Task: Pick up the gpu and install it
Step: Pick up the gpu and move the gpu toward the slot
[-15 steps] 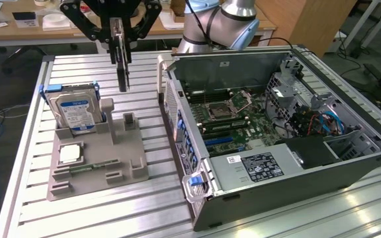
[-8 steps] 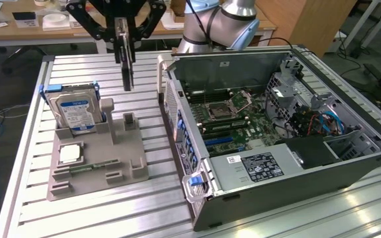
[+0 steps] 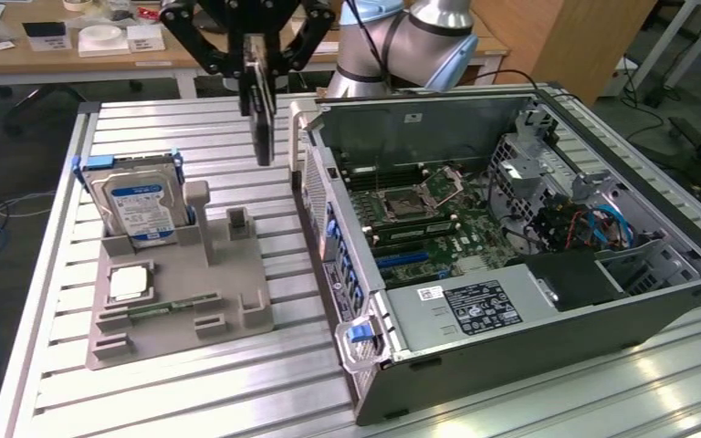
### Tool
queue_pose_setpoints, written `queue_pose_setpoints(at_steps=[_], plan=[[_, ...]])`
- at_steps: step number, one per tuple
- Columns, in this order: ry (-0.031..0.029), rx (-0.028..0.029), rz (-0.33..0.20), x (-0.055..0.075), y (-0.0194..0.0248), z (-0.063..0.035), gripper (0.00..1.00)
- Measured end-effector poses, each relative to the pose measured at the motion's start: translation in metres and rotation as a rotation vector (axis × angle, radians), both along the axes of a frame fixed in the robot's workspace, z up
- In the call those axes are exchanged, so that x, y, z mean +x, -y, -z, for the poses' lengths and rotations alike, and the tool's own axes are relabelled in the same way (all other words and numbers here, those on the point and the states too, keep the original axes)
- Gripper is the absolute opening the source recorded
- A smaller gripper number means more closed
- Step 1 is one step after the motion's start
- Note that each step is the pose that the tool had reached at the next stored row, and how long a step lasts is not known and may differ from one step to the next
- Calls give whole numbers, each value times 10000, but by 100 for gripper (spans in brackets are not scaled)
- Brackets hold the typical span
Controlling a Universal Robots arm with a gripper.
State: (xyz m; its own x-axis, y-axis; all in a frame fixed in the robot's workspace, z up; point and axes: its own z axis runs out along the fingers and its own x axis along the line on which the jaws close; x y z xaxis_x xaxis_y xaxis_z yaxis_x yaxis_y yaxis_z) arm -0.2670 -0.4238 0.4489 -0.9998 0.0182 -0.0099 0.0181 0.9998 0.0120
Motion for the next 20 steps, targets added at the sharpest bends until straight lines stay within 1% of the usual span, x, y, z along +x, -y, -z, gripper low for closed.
queue_pose_setpoints(at_steps=[3, 8, 20], plan=[[1, 0, -8, 112, 0, 3, 28], [1, 0, -15, 248, 0, 7, 28], [1, 0, -22, 527, 0, 18, 28]])
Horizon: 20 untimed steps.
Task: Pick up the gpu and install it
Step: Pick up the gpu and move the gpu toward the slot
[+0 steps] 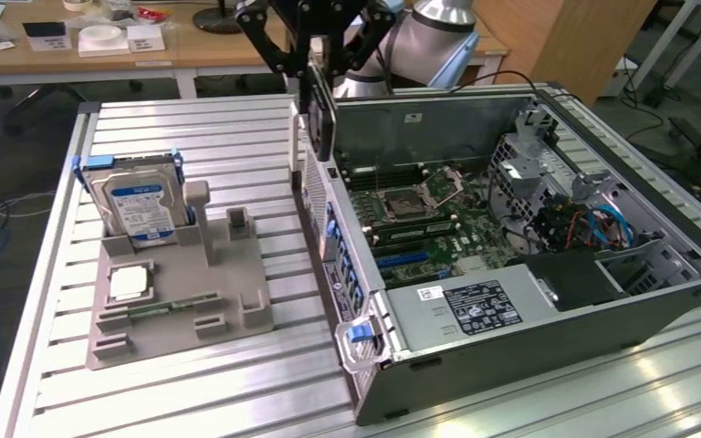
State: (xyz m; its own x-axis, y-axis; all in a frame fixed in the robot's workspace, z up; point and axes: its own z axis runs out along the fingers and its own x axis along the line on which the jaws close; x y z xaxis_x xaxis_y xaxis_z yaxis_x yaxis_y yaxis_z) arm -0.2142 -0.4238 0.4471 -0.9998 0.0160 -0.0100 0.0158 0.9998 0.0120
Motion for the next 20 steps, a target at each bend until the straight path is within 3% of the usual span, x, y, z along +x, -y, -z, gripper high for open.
queue_pose_setpoints(at_steps=[20], plan=[[0, 1, -2, 370, 0, 15, 28]])
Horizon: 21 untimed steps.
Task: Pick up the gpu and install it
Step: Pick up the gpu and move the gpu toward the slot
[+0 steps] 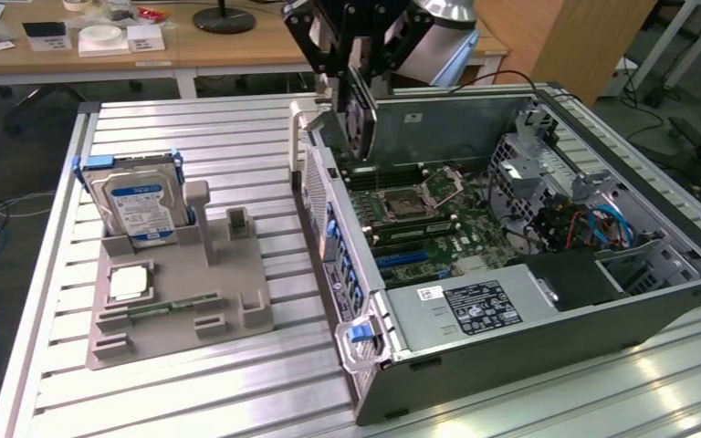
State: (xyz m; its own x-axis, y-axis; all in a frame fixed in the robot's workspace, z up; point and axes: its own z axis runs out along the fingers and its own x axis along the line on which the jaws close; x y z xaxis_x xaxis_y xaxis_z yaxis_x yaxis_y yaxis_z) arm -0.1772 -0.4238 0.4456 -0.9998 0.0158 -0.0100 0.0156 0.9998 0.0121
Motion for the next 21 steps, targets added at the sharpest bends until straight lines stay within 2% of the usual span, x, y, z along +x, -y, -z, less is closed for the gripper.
queue_pose_setpoints(at_steps=[21], plan=[[-1, -1, -3, 469, 0, 13, 28]])
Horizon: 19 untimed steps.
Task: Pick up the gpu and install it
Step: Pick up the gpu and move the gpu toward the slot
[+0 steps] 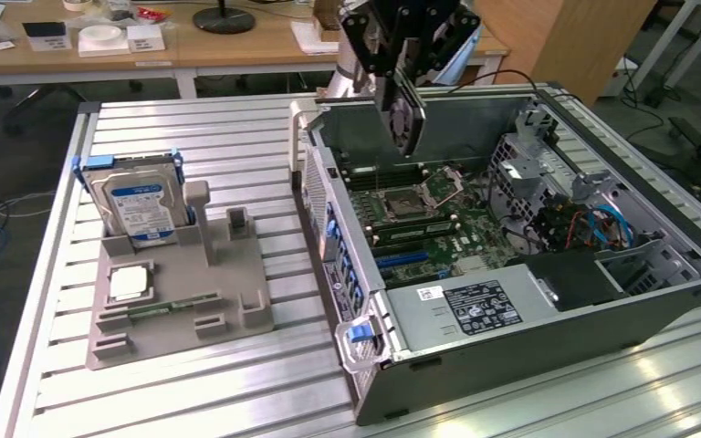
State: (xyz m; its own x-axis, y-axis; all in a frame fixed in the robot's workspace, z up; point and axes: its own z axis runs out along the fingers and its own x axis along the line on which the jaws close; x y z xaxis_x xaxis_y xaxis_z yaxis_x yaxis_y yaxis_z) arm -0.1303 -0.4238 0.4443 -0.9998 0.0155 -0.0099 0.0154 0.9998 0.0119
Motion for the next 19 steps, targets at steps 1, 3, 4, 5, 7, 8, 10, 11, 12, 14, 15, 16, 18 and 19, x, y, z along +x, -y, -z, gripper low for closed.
queue_pose_setpoints(at_steps=[1, 3, 4, 5, 7, 8, 10, 11, 12, 14, 15, 16, 18, 19], plan=[[0, 0, 0, 27, 0, 1, 28], [0, 0, 0, 75, 0, 2, 28], [-1, 0, -1, 99, 0, 2, 28], [0, 0, -2, 123, 0, 3, 28], [0, 0, -1, 170, 0, 4, 28], [0, -1, -1, 197, 0, 5, 28], [0, 1, -3, 249, 0, 7, 28], [0, 0, -3, 274, 0, 7, 28], [0, 0, -3, 299, 0, 8, 28], [0, 0, -3, 348, 0, 9, 28], [0, 1, -2, 371, 0, 10, 28], [0, 0, -3, 396, 0, 11, 28], [0, 0, -5, 448, 0, 12, 28], [0, 0, -4, 472, 0, 13, 28]])
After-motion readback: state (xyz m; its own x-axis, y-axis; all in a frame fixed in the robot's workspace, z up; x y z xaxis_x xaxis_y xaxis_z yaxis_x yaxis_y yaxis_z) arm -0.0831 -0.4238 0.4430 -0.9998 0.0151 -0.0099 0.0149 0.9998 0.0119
